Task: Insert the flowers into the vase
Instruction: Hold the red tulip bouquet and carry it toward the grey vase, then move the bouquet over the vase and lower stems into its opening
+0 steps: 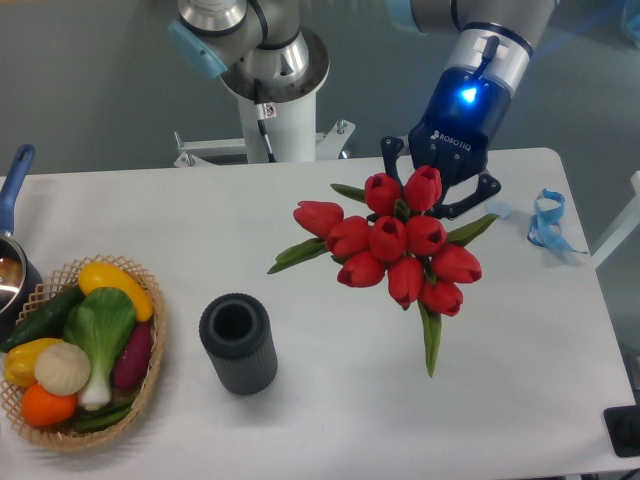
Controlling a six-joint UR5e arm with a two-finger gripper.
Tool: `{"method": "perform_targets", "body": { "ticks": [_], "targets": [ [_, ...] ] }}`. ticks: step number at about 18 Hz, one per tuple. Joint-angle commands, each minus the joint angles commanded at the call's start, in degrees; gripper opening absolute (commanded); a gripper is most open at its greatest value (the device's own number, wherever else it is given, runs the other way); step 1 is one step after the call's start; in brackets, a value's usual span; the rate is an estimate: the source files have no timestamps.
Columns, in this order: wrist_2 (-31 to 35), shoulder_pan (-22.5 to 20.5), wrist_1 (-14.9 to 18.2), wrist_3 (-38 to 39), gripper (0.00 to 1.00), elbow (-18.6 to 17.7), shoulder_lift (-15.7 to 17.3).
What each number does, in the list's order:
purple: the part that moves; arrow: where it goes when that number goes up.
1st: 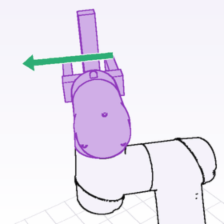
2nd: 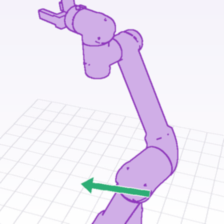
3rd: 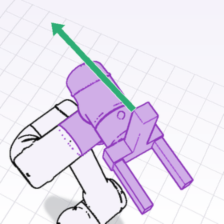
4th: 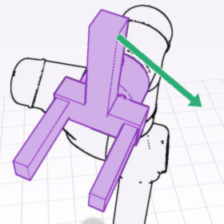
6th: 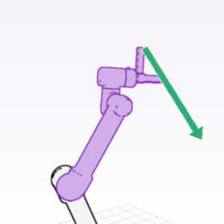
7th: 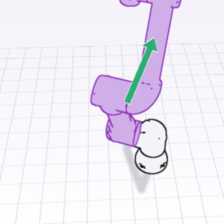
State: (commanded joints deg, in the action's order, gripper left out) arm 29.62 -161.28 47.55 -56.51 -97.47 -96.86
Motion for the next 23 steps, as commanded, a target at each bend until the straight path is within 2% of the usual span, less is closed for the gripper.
{"method": "perform_targets", "body": {
  "ticks": [2, 7, 12, 14, 18, 23],
  "targets": [
    [0.0, 0.4, -0.3, -0.2, 0.17, -0.4, 0.0],
    [-1.4, 4.7, -2.7, -0.2, 0.17, 0.0, -1.5],
    [-13.7, 6.3, -3.7, -1.2, 0.17, -1.1, -3.5],
    [-16.4, 7.8, -3.7, -4.5, 0.17, -1.3, -4.5],
    [-25.9, 8.7, -3.7, -12.5, 0.17, -3.0, -7.2],
    [-29.2, 10.0, -3.7, -16.1, 0.17, -4.7, -7.8]
  ]
}}
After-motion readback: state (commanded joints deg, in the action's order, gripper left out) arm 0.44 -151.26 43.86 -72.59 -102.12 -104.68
